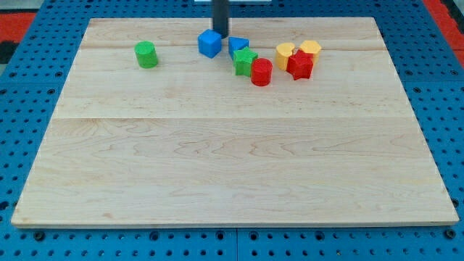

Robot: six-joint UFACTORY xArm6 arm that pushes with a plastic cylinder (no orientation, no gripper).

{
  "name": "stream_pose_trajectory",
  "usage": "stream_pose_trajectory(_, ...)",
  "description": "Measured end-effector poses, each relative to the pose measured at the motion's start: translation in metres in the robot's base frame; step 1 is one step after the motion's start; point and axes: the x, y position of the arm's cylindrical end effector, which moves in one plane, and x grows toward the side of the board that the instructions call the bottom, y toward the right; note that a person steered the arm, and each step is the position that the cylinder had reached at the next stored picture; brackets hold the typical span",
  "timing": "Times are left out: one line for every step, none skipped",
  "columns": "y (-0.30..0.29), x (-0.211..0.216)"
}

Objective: Slide blue cube closer to the green circle

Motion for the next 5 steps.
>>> stream_pose_trajectory(-0.019,0.018)
stream_pose_trajectory(0.005,0.030)
stream_pose_trajectory(0.007,0.039)
stream_pose_trajectory(-0.001,0.052)
stream_pose_trajectory(-0.024,0.054)
